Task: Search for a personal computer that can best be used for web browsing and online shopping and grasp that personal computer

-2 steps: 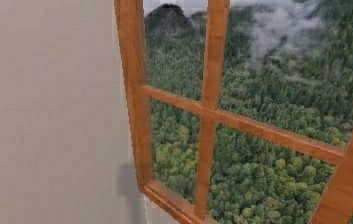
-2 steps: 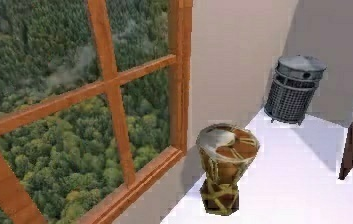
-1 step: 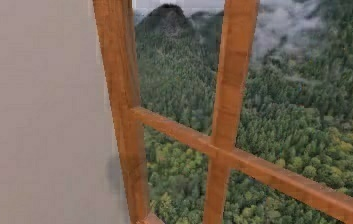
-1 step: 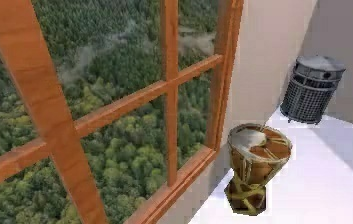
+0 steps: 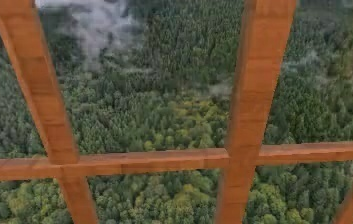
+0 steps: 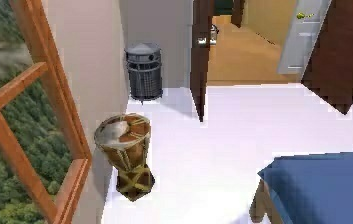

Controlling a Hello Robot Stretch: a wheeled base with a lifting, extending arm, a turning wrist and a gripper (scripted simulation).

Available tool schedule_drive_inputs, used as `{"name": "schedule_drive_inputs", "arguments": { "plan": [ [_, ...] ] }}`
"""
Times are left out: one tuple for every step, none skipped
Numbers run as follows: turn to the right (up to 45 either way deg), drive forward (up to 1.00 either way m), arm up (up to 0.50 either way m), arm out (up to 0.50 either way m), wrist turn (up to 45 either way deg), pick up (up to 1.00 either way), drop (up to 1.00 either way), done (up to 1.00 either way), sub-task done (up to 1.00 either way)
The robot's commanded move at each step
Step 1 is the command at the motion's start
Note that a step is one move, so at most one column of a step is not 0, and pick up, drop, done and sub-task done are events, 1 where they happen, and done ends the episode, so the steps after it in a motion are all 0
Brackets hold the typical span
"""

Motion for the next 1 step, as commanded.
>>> {"name": "schedule_drive_inputs", "arguments": {
  "plan": [
    [45.0,0.00,0.00,0.00,0.0,0.00,0.00,0.00,0.00]
  ]
}}
